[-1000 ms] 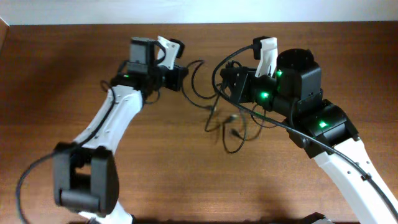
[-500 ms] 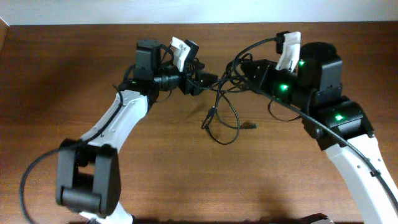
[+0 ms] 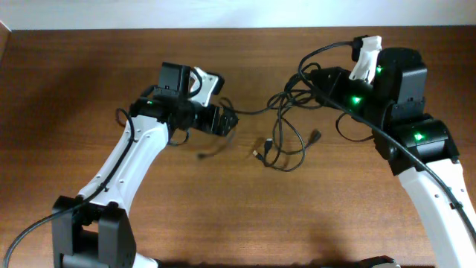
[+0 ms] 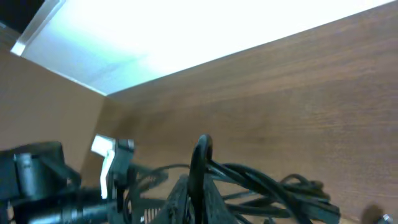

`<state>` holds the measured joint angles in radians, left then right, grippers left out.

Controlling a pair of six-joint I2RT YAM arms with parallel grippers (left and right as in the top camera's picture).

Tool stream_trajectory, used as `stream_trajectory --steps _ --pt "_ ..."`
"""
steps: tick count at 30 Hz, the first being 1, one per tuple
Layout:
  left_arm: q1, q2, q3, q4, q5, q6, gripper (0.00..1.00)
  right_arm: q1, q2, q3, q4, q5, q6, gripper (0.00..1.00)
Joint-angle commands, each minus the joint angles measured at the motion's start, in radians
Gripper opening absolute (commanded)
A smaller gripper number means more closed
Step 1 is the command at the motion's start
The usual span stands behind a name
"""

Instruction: Untangle cables

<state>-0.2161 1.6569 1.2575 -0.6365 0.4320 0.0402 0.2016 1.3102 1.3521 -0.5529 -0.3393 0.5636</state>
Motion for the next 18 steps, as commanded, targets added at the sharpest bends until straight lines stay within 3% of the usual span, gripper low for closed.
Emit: stream_trajectory --steps 1,3,5,6,8,9,10,11,13,18 --pt "0.000 -0.021 0.000 -0.069 -0.212 -0.014 0.99 -0.014 0.000 0.013 -0.011 0.079 -0.018 0.04" --pt "0.000 -0.026 0.000 -0.053 -0.152 0.019 0.99 -0.014 0.008 0.013 -0.035 0.097 -0.037 0.04" --pt "0.000 -0.059 0.002 -0.077 0.057 0.194 0.99 -0.014 0.015 0.013 -0.039 0.131 -0.037 0.04" --pt "0.000 -0.071 0.002 -0.074 0.089 0.194 0.99 -0.014 0.018 0.013 -0.040 0.121 -0.036 0.04" --pt "0.001 -0.093 0.002 0.035 0.271 0.193 0.99 -0.012 0.021 0.013 -0.048 0.078 -0.037 0.04" --pt "0.001 -0.095 0.002 0.203 0.475 0.189 0.99 -0.012 0.020 0.013 -0.050 0.040 -0.037 0.04" --pt "0.001 -0.093 0.002 0.293 0.521 0.149 0.99 -0.012 0.020 0.013 -0.050 -0.001 -0.037 0.04" --pt "0.000 -0.092 0.002 0.409 0.522 0.074 0.99 -0.012 0.020 0.013 -0.048 -0.052 -0.037 0.04" --pt "-0.009 -0.087 0.002 0.530 0.522 0.055 0.99 -0.012 0.020 0.013 -0.033 -0.148 -0.037 0.04" --pt "-0.078 -0.043 0.002 0.574 0.523 0.134 0.99 -0.012 0.020 0.013 0.022 -0.294 -0.041 0.04"
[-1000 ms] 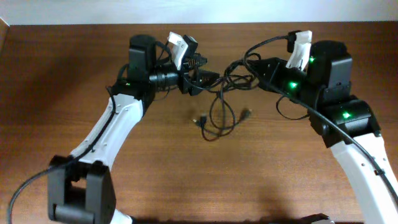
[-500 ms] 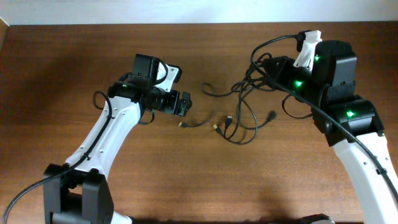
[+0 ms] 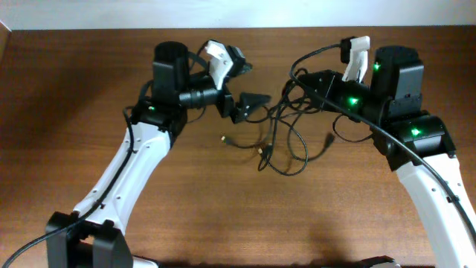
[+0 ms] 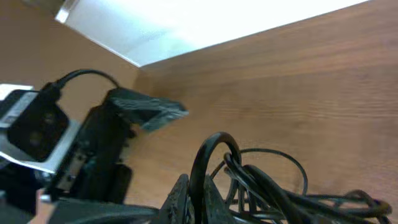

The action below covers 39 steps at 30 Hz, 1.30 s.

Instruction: Untangle cables

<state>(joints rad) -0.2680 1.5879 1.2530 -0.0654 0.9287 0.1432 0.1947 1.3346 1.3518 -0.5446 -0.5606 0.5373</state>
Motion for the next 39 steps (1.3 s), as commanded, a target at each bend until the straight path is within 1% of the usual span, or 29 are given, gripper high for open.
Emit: stream_trajectory --steps 1,2,7,8,9,11,12,13,14,15,17,19,20,23,26,27,29,30,31,32,34,35,37,39 --pt "-0.045 0.046 0.006 -0.003 0.042 0.042 0.99 -0.005 -0.004 0.014 0.026 -0.084 -0.014 0.04" --pt "-0.056 0.064 0.006 -0.011 0.074 0.074 0.99 -0.005 -0.004 0.014 0.035 -0.087 -0.014 0.04" --pt "-0.069 0.145 0.006 -0.023 0.078 0.077 0.99 -0.005 -0.004 0.014 0.056 -0.087 -0.006 0.04" --pt "-0.070 0.148 0.006 -0.033 0.077 0.105 0.99 -0.006 -0.004 0.014 0.063 -0.087 -0.005 0.04" --pt "-0.070 0.148 0.006 -0.041 0.078 0.122 0.94 -0.006 -0.004 0.014 0.066 -0.087 -0.005 0.04" --pt "-0.069 0.148 0.006 -0.041 0.077 0.125 0.65 -0.006 -0.004 0.014 0.069 -0.086 -0.005 0.04" --pt "-0.069 0.148 0.006 -0.041 0.078 0.125 0.47 -0.006 -0.004 0.014 0.069 -0.082 -0.005 0.04" --pt "-0.068 0.148 0.006 -0.041 0.077 0.124 0.18 -0.006 -0.004 0.014 0.068 -0.082 -0.005 0.04" --pt "-0.064 0.147 0.006 -0.041 0.078 0.124 0.00 -0.006 -0.004 0.014 0.064 -0.071 -0.005 0.04" --pt "-0.053 0.147 0.006 -0.041 0.079 0.123 0.00 -0.006 -0.004 0.014 0.054 -0.050 -0.006 0.04" --pt "-0.016 0.145 0.006 -0.040 0.151 0.120 0.00 -0.006 -0.004 0.014 0.008 0.032 -0.006 0.04" --pt "0.040 0.137 0.006 -0.042 0.202 0.110 0.00 -0.008 -0.004 0.014 -0.048 0.145 -0.006 0.04" --pt "0.081 0.129 0.006 -0.053 0.202 0.089 0.00 -0.020 -0.004 0.014 -0.055 0.154 -0.006 0.04" --pt "0.239 0.098 0.006 -0.162 0.210 0.090 0.00 -0.117 -0.004 0.014 -0.093 0.155 -0.006 0.04" --pt "0.339 0.066 0.006 -0.178 0.266 0.090 0.00 -0.220 -0.004 0.013 -0.172 0.159 -0.011 0.04" --pt "0.358 0.053 0.006 -0.183 0.269 0.090 0.00 -0.248 -0.004 0.013 -0.187 0.162 -0.037 0.04" --pt "0.360 0.028 0.006 -0.183 0.319 0.090 0.00 -0.250 -0.004 0.013 -0.218 0.144 -0.071 0.04" --pt "0.352 0.019 0.006 -0.183 0.330 0.090 0.00 -0.230 -0.004 0.013 -0.237 0.143 -0.096 0.09" --pt "0.330 0.013 0.006 -0.183 0.330 0.090 0.00 -0.191 -0.004 0.013 -0.249 0.135 -0.114 0.24" --pt "0.306 0.012 0.006 -0.182 0.328 0.090 0.01 -0.150 -0.004 0.013 -0.248 0.103 -0.135 0.29" --pt "0.254 0.012 0.006 -0.183 0.269 0.090 0.01 -0.081 -0.004 0.013 -0.241 0.049 -0.165 0.32" --pt "0.217 0.012 0.006 -0.183 0.213 0.090 0.01 -0.031 -0.004 0.013 -0.238 0.029 -0.167 0.38" --pt "0.149 0.012 0.006 -0.183 0.105 0.090 0.02 0.019 -0.004 0.013 -0.235 0.015 -0.166 0.39" --pt "0.080 0.012 0.006 -0.180 0.011 0.090 0.02 0.029 -0.004 0.013 -0.198 -0.073 -0.163 0.39"
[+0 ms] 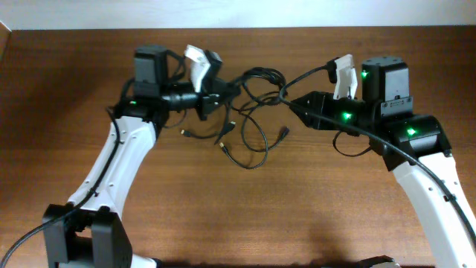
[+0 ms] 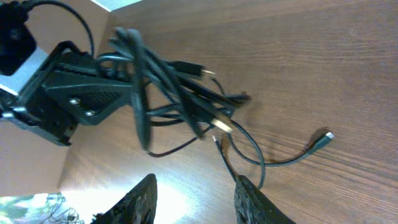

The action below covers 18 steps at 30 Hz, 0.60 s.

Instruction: Untangle cables

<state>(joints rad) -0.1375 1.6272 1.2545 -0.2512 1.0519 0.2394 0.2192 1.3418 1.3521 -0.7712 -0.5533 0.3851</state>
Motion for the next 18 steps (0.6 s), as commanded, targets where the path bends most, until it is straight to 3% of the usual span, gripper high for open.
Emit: stream_trajectory --steps 1,10,14,18 --pt "-0.071 -0.027 0.005 0.007 -0.138 -0.006 0.02 0.005 -0.011 0.013 0.054 -0.106 -0.010 0.39" --pt "-0.085 -0.027 0.005 0.007 -0.072 -0.006 0.03 0.004 0.063 0.013 0.134 -0.082 0.015 0.43" --pt "-0.085 -0.027 0.005 0.006 -0.072 -0.026 0.03 0.003 0.104 0.013 0.132 0.043 0.015 0.42" --pt "-0.085 -0.027 0.005 0.034 -0.072 -0.025 0.03 0.003 0.104 0.013 0.045 0.096 0.042 0.36"
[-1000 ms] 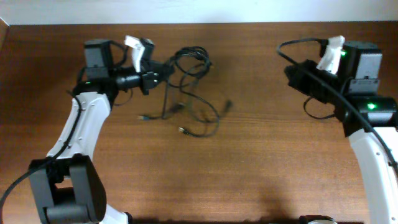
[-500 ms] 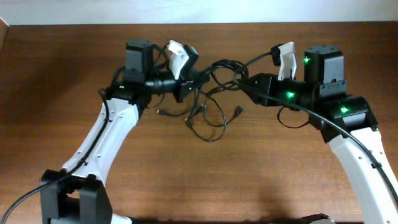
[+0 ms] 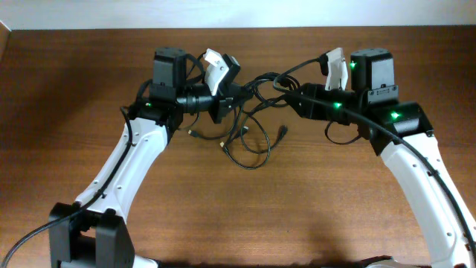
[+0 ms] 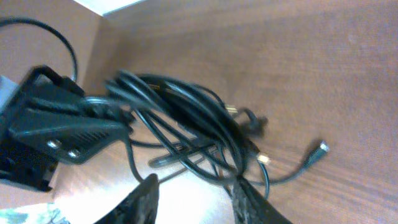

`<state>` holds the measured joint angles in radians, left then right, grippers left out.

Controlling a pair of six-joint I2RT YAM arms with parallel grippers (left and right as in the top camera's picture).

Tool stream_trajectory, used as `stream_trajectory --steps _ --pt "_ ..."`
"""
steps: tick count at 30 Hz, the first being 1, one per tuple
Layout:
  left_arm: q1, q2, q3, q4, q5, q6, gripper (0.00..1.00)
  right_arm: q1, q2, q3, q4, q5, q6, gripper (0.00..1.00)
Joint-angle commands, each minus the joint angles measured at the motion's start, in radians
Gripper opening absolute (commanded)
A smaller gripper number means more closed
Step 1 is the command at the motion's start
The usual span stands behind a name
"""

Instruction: Untangle cables

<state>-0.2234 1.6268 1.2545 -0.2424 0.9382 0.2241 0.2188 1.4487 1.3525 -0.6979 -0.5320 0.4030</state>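
A tangle of thin black cables (image 3: 251, 112) hangs between the two arms above the wooden table (image 3: 89, 67), with one loop (image 3: 249, 158) drooping toward the surface. My left gripper (image 3: 232, 97) is shut on the left side of the bundle; the right wrist view shows it (image 4: 115, 118) clamped on the strands (image 4: 186, 109). My right gripper (image 3: 284, 95) faces it from the right and is open (image 4: 194, 182). Its fingers (image 4: 146, 196) sit just under the bundle, and cables run close past the right finger. Loose plug ends (image 4: 320, 148) dangle free.
The right arm's own cable (image 3: 297, 67) arcs over its wrist close to the tangle. The table's far edge (image 3: 238, 28) meets a white wall just behind both grippers.
My left gripper has shifted slightly right with the bundle, and my right gripper has come closer to it. The tangle now sits nearer the open right fingers.
At first my right gripper was shut on the bundle while the left was low to the left. Then the left gripper stood open beside the tangle. Later the left was shut on the bundle and the right had let go, and the two have since drawn together.
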Motion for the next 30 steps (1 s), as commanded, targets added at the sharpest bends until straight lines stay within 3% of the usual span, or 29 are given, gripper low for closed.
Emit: stream_trajectory --steps 1,11,16,20,22,25,28,29,30 --pt "0.001 -0.027 0.005 0.033 0.042 -0.010 0.03 0.003 -0.003 0.012 -0.041 0.101 0.025 0.36" --pt "-0.129 -0.027 0.005 0.064 0.052 -0.048 0.04 0.004 0.000 0.012 -0.056 0.334 0.139 0.35" --pt "-0.119 -0.031 0.005 0.192 0.052 -0.101 0.04 0.004 0.000 0.012 -0.180 0.545 0.209 0.06" --pt "-0.111 -0.060 0.005 0.261 0.022 -0.127 0.10 0.003 0.000 0.012 -0.208 0.670 0.244 0.04" --pt "-0.051 -0.086 0.005 0.256 -0.029 -0.132 0.12 0.003 0.000 0.012 -0.264 0.781 0.269 0.04" --pt "0.111 -0.120 0.005 0.257 -0.071 -0.208 0.08 -0.028 0.000 0.012 -0.287 0.792 0.268 0.04" --pt "0.299 -0.145 0.005 0.253 0.039 -0.263 0.07 -0.052 0.000 0.012 -0.294 0.797 0.268 0.04" --pt "0.333 -0.145 0.005 0.233 0.082 -0.263 0.09 -0.052 0.000 0.012 -0.290 0.798 0.268 0.04" --pt "0.340 -0.144 0.005 0.182 0.103 -0.262 0.21 -0.048 0.000 0.012 -0.281 0.776 0.267 0.04"
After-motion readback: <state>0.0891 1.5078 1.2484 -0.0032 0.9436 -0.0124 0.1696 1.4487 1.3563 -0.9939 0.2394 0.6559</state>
